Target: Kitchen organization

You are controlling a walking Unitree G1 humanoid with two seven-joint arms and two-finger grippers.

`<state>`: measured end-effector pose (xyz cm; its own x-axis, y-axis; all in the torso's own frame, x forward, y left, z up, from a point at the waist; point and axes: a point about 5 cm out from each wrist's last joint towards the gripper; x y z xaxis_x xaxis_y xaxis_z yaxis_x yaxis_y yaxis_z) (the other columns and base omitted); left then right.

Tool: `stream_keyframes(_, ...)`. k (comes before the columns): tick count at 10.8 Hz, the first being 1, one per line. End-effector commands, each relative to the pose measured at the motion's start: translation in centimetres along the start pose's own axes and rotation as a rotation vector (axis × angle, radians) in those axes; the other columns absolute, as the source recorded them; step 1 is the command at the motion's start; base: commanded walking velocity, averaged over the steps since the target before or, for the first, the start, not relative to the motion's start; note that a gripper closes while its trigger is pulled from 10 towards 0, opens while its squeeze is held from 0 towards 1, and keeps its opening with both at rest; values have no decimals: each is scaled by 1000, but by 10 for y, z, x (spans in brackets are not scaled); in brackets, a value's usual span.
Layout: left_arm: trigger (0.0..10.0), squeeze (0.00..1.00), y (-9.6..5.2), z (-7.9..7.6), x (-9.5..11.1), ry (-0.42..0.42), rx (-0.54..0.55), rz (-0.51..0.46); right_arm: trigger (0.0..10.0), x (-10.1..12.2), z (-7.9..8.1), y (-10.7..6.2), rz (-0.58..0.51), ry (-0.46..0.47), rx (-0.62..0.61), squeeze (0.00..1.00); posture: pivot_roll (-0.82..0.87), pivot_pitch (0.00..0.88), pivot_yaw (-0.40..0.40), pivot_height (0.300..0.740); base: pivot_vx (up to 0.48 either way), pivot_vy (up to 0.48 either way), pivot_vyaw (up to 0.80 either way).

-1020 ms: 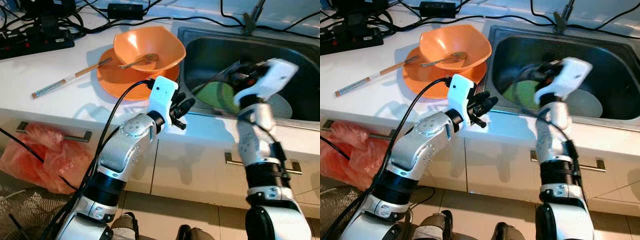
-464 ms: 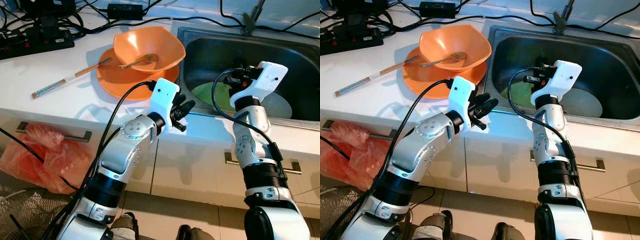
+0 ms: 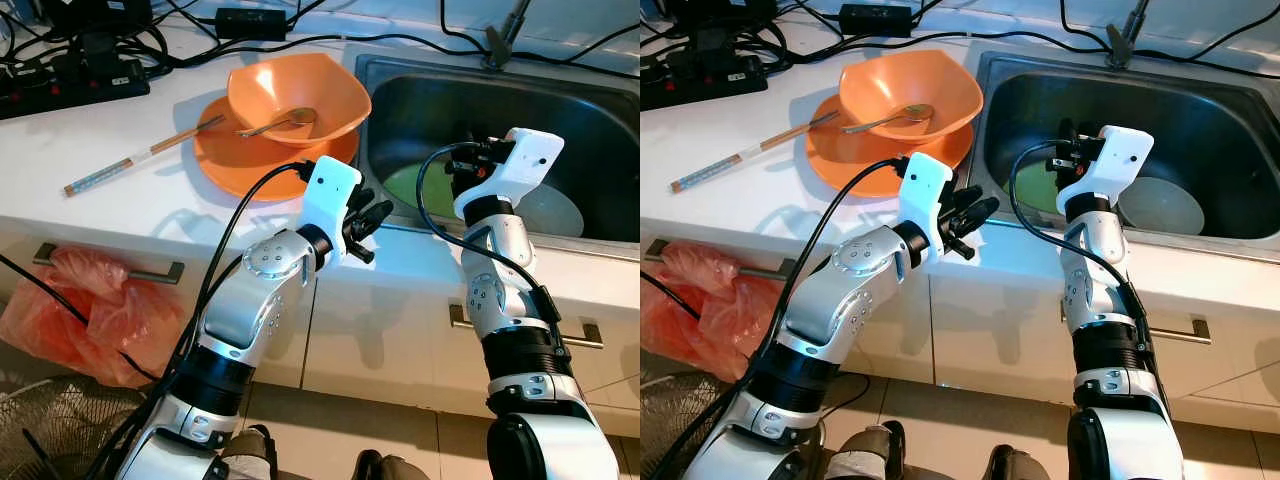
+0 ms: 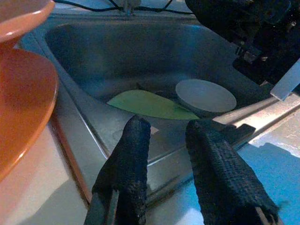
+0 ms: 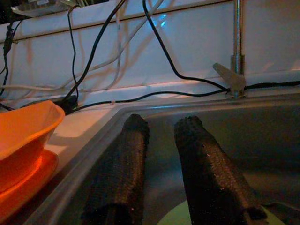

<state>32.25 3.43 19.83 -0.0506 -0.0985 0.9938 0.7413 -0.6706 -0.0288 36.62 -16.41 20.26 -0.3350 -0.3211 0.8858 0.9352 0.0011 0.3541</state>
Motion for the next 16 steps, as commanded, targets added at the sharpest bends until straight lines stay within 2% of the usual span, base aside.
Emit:
stream_keyframes(1, 10000, 0, -1, 0, 3, 10, 17, -25, 10000, 1, -2, -1, -7, -12, 0, 0, 217, 147, -35, 740, 0, 0, 0)
stream_keyframes(3, 10000, 0, -3, 8, 11, 32, 80, -81, 10000, 6, 2, 0, -21, -30, 25, 0, 212, 153, -36, 740, 0, 0, 0)
stream_keyframes(4, 10000, 0, -3, 10, 15, 44, 102, -108, 10000, 8, 1, 1, -20, -70, 42, 0, 209, 155, -37, 740, 0, 0, 0)
stream_keyframes(7, 10000, 0, -7, 15, 29, 70, 140, -181, 10000, 15, 4, 2, -9, -108, 79, 0, 209, 157, -39, 740, 0, 0, 0)
stream_keyframes(9, 10000, 0, -13, 19, 39, 77, 145, -216, 10000, 10, 4, -2, 15, -117, 91, 0, 211, 156, -40, 740, 0, 0, 0)
stream_keyframes(11, 10000, 0, -27, 33, 60, 84, 176, -280, 10000, 4, 6, -5, 43, -126, 102, 0, 218, 158, -41, 740, 0, 0, 0)
stream_keyframes(12, 10000, 0, -35, 44, 71, 87, 225, -322, 10000, 4, 5, -5, 47, -126, 98, 0, 219, 157, -40, 740, 0, 0, 0)
stream_keyframes(13, 10000, 0, -48, 61, 88, 116, 339, -412, 10000, 3, 6, -5, 51, -123, 99, 0, 227, 156, -42, 740, 0, 0, 0)
stream_keyframes(14, 10000, 0, -57, 70, 96, 124, 409, -469, 10000, 2, 7, -5, 51, -120, 100, 0, 227, 156, -39, 740, 0, 0, 0)
stream_keyframes(15, 10000, 0, -68, 81, 92, 99, 491, -495, 10000, 1, 8, -5, 55, -118, 101, 0, 226, 156, -39, 740, 0, 0, 0)
stream_keyframes(16, 10000, 729, -77, 91, 73, 61, 557, -445, 10000, -1, 8, -7, 60, -118, 100, 0, 226, 158, -41, 740, 0, 0, 0)
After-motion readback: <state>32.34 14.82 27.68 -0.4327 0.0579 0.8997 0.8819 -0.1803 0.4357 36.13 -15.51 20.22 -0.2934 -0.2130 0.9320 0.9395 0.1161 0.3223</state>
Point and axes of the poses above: a point about 5 cm out from each wrist's last joint towards the gripper, its own y axis pointing out of the wrist towards the gripper, its own x axis along the axis of the wrist's last joint, z = x × y, and after that the axes turned 6 degrees about y, right-handed
